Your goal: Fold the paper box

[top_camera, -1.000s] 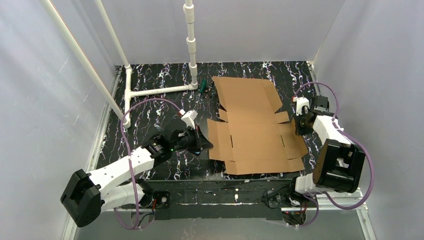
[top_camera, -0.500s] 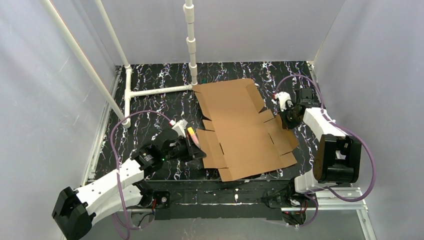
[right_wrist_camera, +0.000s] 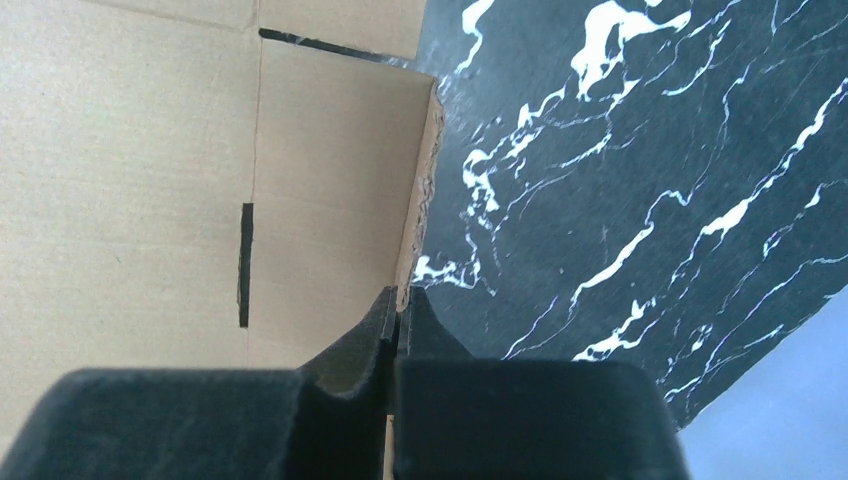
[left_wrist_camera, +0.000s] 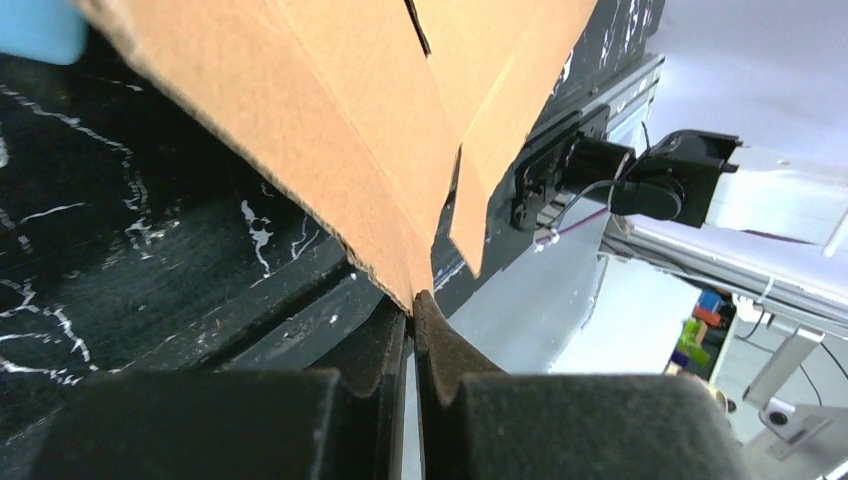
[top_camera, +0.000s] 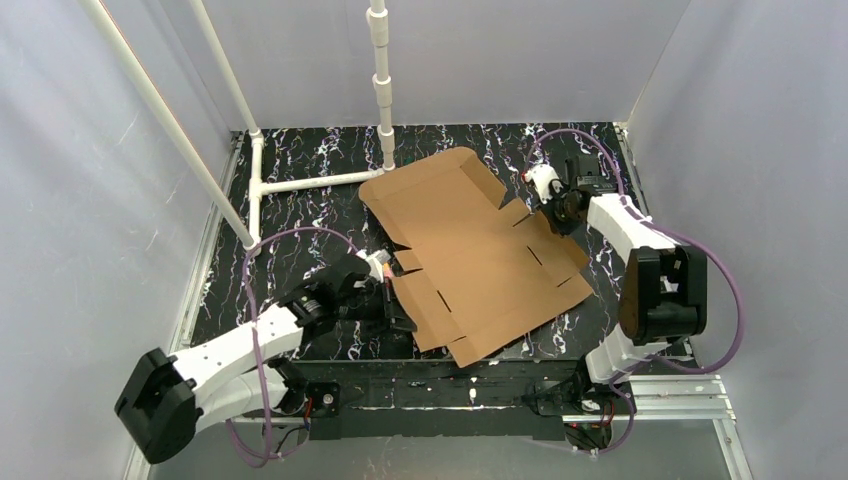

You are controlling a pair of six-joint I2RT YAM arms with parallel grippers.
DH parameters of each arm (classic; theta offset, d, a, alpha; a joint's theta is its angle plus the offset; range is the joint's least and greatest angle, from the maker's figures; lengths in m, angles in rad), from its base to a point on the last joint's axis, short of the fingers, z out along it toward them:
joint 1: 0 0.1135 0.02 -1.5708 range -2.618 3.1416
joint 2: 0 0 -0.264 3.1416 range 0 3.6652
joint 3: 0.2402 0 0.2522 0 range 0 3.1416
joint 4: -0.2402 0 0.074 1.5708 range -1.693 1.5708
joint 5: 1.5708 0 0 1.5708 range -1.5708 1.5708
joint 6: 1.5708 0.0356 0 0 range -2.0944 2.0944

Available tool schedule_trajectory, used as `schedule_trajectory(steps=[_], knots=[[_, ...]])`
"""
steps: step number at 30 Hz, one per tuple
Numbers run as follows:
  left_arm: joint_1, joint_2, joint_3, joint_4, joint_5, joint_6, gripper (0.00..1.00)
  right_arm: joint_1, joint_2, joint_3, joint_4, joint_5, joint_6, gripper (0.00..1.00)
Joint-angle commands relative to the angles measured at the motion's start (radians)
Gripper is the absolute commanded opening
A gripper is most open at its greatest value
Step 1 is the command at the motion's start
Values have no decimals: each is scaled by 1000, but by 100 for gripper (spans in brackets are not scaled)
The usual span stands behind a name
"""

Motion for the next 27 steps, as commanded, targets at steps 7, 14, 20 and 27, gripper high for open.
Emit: schedule_trajectory(steps=[7, 14, 20, 27], knots=[[-34, 198, 127, -5, 245, 96, 14, 7, 103, 124, 78, 32, -81, 1], [-35, 263, 165, -92, 260, 177, 45, -3, 174, 134, 85, 137, -48, 23], [-33, 155, 265, -357, 28, 366, 66, -23, 111, 176, 19, -46, 13, 77], [-12, 84, 212, -202, -158, 346, 74, -22, 236, 346, -34, -276, 167, 91]])
